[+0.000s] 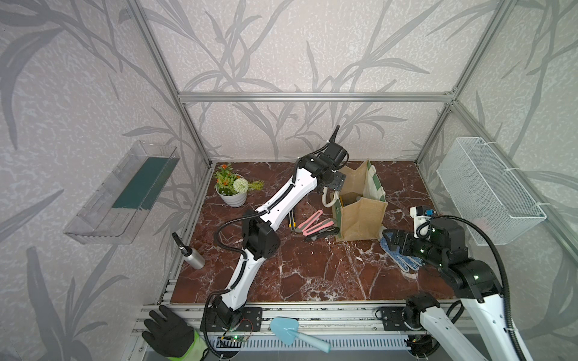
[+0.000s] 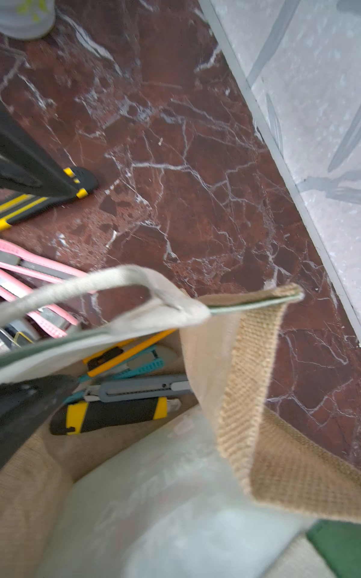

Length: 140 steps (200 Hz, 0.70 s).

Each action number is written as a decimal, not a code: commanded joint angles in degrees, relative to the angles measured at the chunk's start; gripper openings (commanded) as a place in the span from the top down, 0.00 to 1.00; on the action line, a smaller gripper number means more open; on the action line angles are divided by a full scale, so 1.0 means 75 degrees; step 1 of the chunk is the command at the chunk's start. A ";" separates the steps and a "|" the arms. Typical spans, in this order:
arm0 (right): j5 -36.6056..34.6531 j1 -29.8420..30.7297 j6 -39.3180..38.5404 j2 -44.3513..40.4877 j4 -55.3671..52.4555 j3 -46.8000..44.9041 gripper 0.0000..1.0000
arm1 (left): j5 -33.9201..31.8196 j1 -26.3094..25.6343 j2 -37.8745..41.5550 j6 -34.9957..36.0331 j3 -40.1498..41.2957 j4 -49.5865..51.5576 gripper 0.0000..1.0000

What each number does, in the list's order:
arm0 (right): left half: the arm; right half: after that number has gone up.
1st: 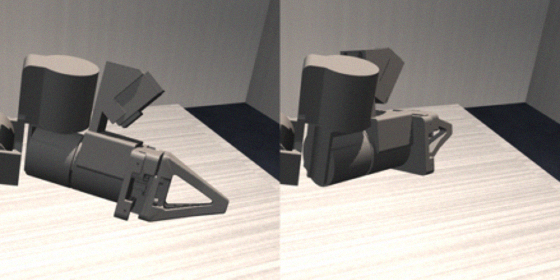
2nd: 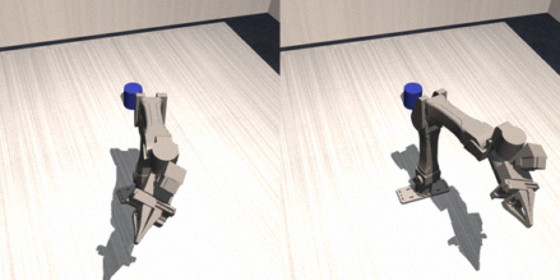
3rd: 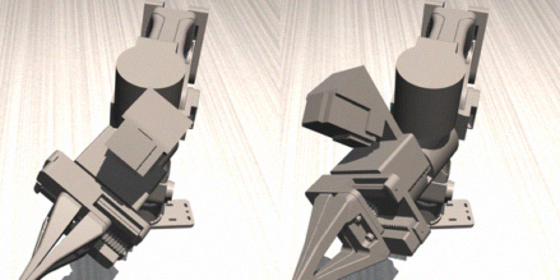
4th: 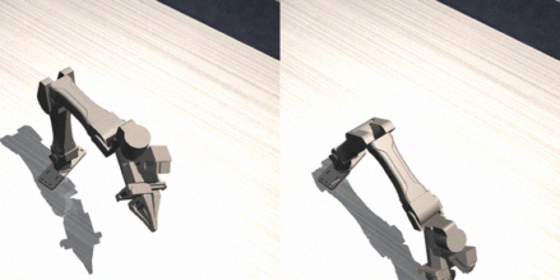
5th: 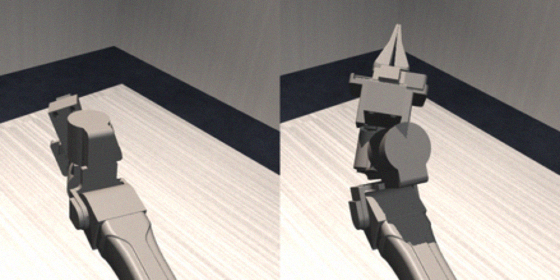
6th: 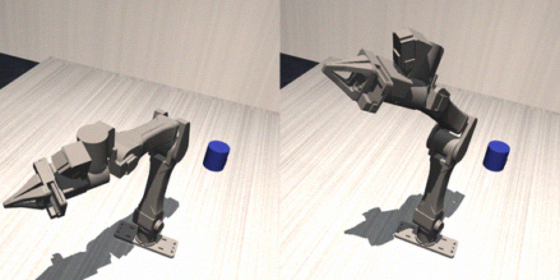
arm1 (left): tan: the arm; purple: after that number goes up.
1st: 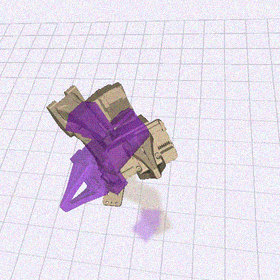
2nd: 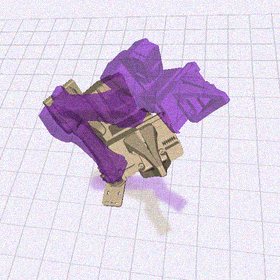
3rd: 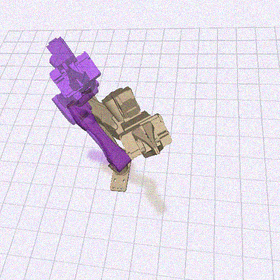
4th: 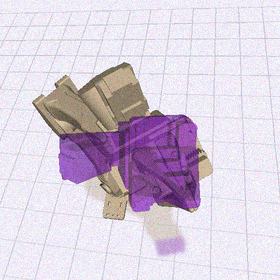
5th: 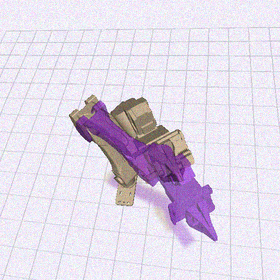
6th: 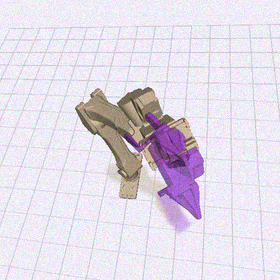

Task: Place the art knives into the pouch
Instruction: Move the pouch at the center of the board.

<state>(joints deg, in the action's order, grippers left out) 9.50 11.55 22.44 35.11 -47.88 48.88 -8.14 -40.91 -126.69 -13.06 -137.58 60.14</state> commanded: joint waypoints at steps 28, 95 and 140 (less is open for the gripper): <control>0.0046 -0.0017 -0.0025 0.0007 0.0083 -0.0043 0.10 | -0.1811 0.0036 0.2474 -0.0372 0.2802 -0.0836 0.01; 0.0199 -0.0016 -0.0053 -0.0071 0.0125 -0.0047 0.10 | -0.1613 0.1558 0.4031 -0.1054 0.6202 -0.1739 0.03; 0.0120 -0.0017 -0.0061 -0.0073 0.0097 -0.0131 0.10 | -0.0738 0.2222 0.3464 -0.1221 0.7154 -0.2182 0.14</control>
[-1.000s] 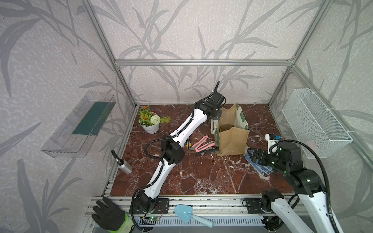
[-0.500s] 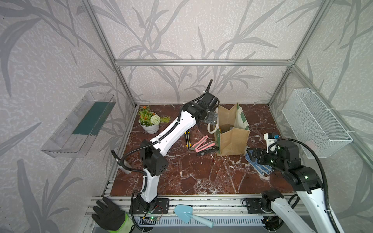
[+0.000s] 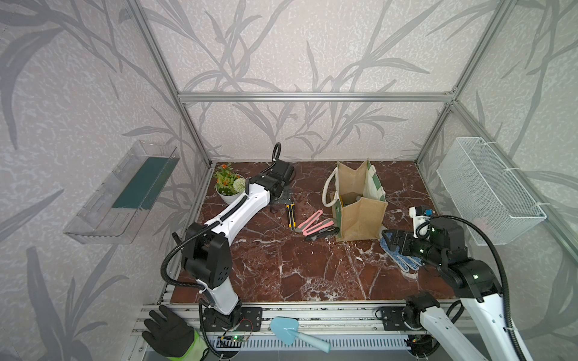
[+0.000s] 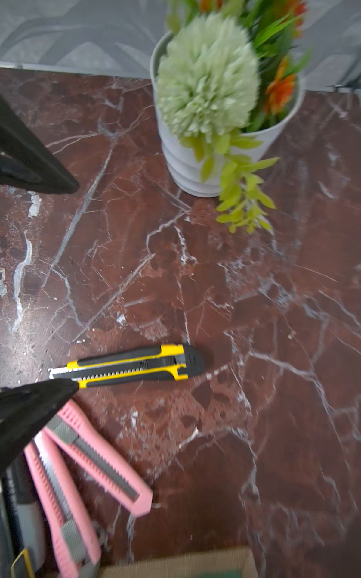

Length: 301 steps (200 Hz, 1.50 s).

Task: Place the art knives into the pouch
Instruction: Move the pouch at the center of the board, then pick up the utility knife at the center of the board.

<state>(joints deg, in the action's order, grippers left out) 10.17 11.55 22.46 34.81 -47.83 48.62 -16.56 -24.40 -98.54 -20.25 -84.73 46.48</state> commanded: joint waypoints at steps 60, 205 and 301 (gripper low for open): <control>-0.0023 -0.0017 -0.0026 -0.0009 0.0038 -0.0171 0.10 | 0.1267 0.0102 -0.1111 -0.0275 0.0151 -0.0819 0.28; -0.0208 -0.0012 -0.0102 -0.0157 -0.0108 -0.0238 0.10 | 0.1783 0.0103 -0.3249 -0.0288 -0.1351 -0.0487 0.44; -0.0407 -0.0017 -0.0148 -0.0282 -0.0248 -0.0119 0.10 | 0.1652 0.0090 -0.3945 -0.0253 -0.1686 -0.0314 0.61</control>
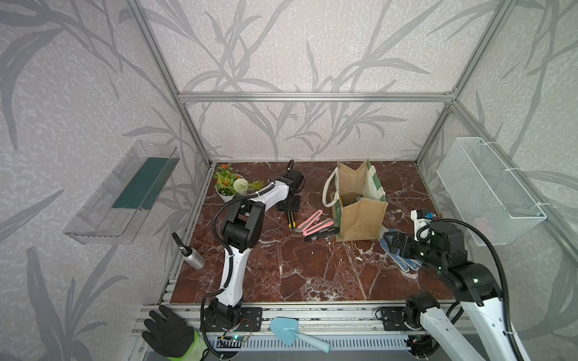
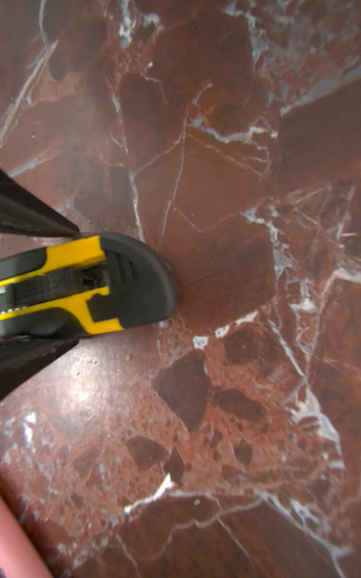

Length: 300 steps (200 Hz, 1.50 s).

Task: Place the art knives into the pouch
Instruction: Pick up the utility knife at the center of the board, then place the utility knife in the pouch.

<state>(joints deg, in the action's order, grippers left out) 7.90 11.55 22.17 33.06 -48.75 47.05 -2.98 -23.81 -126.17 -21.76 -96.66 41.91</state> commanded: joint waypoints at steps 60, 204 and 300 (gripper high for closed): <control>0.0643 -0.0017 0.0130 -0.0005 0.0368 -0.0110 0.10 | 0.0057 -0.0042 0.0188 0.0038 -0.0100 0.0333 0.73; 0.1687 -0.0017 0.0717 0.0153 0.1984 -0.0588 0.10 | 0.0178 -0.1800 0.1869 0.0758 -0.3701 0.2045 0.75; 0.1494 -0.0017 0.0586 -0.0080 0.1779 -0.0548 0.10 | 0.0280 -0.3179 0.0728 0.2300 -0.6113 0.1046 0.77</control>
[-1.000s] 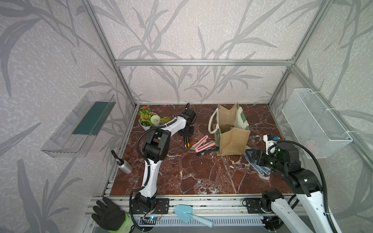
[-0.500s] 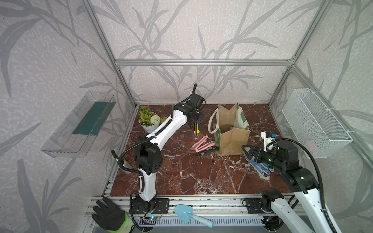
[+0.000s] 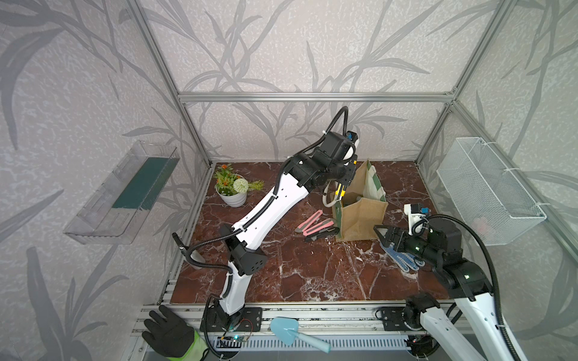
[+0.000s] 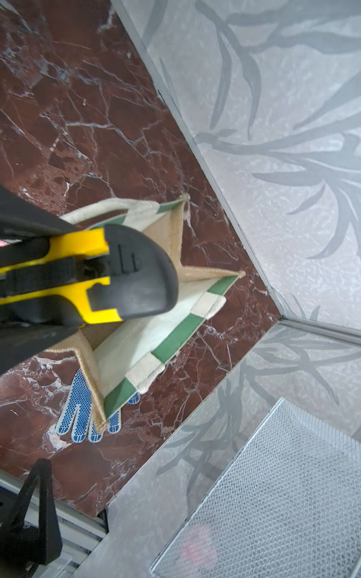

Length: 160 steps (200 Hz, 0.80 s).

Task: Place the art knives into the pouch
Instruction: Place the utility knife in the pouch.

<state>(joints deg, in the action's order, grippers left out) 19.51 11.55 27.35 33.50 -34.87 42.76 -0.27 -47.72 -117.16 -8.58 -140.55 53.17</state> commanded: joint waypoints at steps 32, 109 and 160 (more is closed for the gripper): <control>-0.0105 -0.0016 -0.0039 -0.0274 -0.0105 -0.0088 0.10 | 0.0039 0.0010 -0.1350 0.1017 -0.1075 -0.0491 0.77; -0.0167 -0.0015 0.0046 -0.0452 -0.0417 -0.0141 0.10 | -0.0229 0.0012 -0.2718 0.1595 -0.2320 -0.0251 0.65; -0.0307 -0.0017 -0.0038 -0.0371 -0.0617 0.0044 0.10 | -0.0535 0.0000 -0.2259 0.1503 -0.2302 0.0592 0.17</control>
<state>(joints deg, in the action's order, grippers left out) 17.98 11.55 27.40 30.17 -37.98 42.00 -1.72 -47.72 -137.73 1.87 -155.96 52.75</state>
